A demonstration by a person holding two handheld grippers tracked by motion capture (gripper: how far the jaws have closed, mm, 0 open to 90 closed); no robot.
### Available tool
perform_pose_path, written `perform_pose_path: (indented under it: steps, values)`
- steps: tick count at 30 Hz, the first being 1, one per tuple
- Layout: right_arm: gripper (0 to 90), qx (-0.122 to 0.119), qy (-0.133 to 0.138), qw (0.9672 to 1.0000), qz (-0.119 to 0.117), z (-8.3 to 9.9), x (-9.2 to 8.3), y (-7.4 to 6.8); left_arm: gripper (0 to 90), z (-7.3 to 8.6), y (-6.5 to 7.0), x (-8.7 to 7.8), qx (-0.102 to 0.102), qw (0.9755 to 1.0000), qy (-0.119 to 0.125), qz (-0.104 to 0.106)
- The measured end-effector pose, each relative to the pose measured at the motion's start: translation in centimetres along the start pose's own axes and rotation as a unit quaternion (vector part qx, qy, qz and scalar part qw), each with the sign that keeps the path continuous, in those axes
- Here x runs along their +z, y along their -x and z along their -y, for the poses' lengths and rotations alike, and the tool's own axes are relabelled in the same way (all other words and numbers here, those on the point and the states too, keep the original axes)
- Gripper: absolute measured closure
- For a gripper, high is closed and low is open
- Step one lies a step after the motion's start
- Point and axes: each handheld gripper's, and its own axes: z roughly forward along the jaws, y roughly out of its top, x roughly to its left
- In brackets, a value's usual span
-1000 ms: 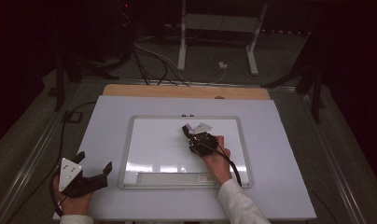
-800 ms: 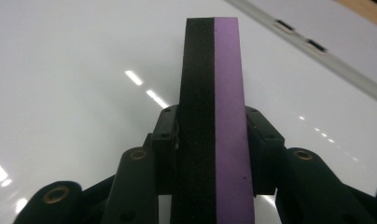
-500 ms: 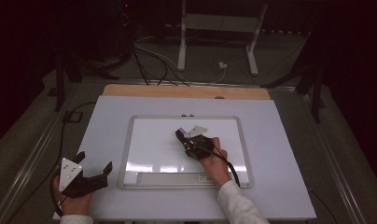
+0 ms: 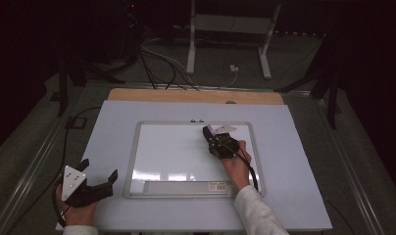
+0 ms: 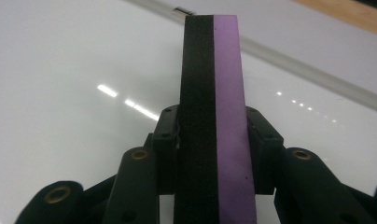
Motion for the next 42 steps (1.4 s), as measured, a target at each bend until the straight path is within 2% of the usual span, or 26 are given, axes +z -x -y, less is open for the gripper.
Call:
perform_pose_path:
  steps: [6, 13, 19, 24, 32, 38, 42]
  values:
    - [63.4, 0.043, 0.010, 0.9988, 0.021, 0.0, -0.4, 2.0, 1.2, 0.0, 0.0, 0.0, 0.000, 1.0000, -0.001, 0.000]
    - [63.3, 0.080, 0.021, 0.9957, 0.042, 0.3, -1.0, 4.0, 1.2, 0.0, 0.0, 0.0, 0.000, 1.0000, -0.001, -0.001]
    - [63.3, 0.097, 0.024, 0.9934, 0.056, 0.5, -1.3, 5.0, 1.2, 0.0, 0.0, 0.0, 0.000, 1.0000, -0.001, -0.001]
    - [63.3, 0.124, 0.026, 0.9896, 0.068, 0.7, -1.4, 5.7, 1.2, 0.0, 0.0, 0.0, -0.001, 1.0000, 0.000, -0.001]
    - [63.3, 0.149, 0.013, 0.9847, 0.089, 1.1, -1.1, 6.5, 1.2, 0.0, 0.0, 0.0, -0.001, 1.0000, 0.000, -0.001]
    - [63.3, 0.168, 0.002, 0.9812, 0.096, 1.5, -0.8, 7.4, 1.2, 0.0, 0.0, 0.0, -0.002, 1.0000, 0.000, -0.001]
    - [63.3, 0.173, -0.005, 0.9800, 0.098, 1.7, -0.6, 7.8, 1.2, 0.0, 0.0, 0.0, -0.001, 1.0000, -0.001, -0.001]
